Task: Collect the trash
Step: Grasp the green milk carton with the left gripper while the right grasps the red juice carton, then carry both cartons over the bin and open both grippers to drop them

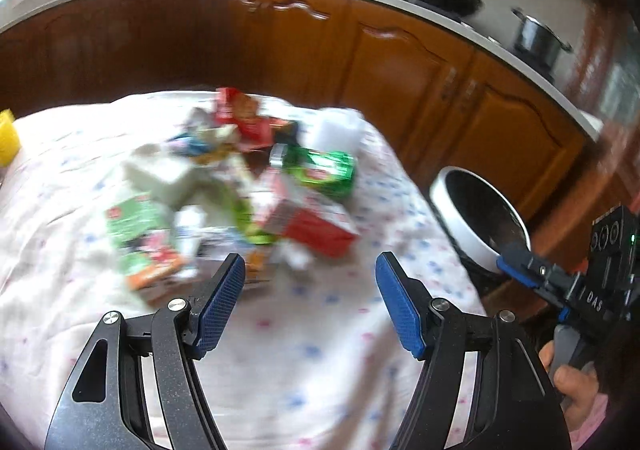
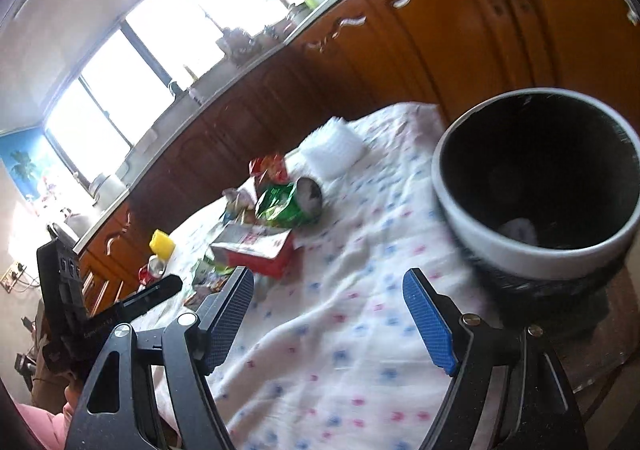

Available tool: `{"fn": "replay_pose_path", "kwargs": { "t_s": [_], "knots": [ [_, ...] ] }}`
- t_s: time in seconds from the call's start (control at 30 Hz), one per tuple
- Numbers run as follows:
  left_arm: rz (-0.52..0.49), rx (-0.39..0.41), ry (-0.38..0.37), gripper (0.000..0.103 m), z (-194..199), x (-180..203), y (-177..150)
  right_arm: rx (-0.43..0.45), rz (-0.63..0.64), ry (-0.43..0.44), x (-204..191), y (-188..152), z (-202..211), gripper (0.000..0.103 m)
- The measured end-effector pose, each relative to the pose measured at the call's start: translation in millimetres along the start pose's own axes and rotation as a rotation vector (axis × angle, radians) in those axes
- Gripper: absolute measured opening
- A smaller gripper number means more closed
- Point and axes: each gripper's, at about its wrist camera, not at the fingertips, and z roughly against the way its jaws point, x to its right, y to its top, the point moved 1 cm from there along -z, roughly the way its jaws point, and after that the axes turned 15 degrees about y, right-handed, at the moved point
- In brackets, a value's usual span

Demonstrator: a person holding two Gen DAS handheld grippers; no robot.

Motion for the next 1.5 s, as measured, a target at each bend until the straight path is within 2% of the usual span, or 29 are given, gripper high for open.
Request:
{"fn": "replay_pose_path", "kwargs": {
  "t_s": [0.23,0.4,0.57,0.67,0.77,0.83,0.9,0.97,1.0,1.03,1.07,1.23,1.4,1.5],
  "knots": [
    [0.094,-0.018,0.055,0.069,-10,-54,7,-0.118,0.108,0.011,-29,-2,-44,0.080],
    [0.151,-0.068,0.115,0.070,-25,-84,12,-0.227,0.272,0.017,-50,8,-79,0.080],
    [0.184,-0.168,0.132,0.070,-53,-99,18,-0.355,0.419,0.050,-61,17,-120,0.080],
    [0.189,-0.202,0.137,0.073,-67,-101,23,-0.445,0.507,0.074,-66,20,-144,0.080],
    [0.194,-0.243,0.126,0.075,-83,-101,28,-0.532,0.540,0.116,-65,21,-167,0.080],
    [0.177,-0.267,0.132,0.076,-93,-99,30,-0.561,0.550,0.112,-60,21,-180,0.081],
    [0.173,-0.284,0.139,0.076,-102,-98,30,-0.568,0.532,0.114,-53,24,-188,0.081],
    [0.160,-0.296,0.149,0.076,-109,-98,30,-0.566,0.485,0.137,-46,27,-189,0.075],
    [0.153,-0.297,0.154,0.076,-112,-98,29,-0.557,0.458,0.151,-43,28,-187,0.062],
    [0.145,-0.288,0.155,0.076,-112,-97,29,-0.546,0.437,0.154,-41,28,-185,0.042],
    [0.134,-0.277,0.155,0.076,-111,-96,29,-0.535,0.413,0.152,-38,29,-182,0.032],
    [0.131,-0.251,0.134,0.067,-105,-97,25,-0.422,0.305,0.157,-26,29,-152,0.031],
    [0.126,-0.217,0.111,0.051,-88,-100,19,-0.309,0.242,0.115,-25,24,-114,0.031],
    [0.115,-0.172,0.105,0.049,-72,-96,21,-0.243,0.196,0.084,-26,20,-94,0.031]
  ]
}}
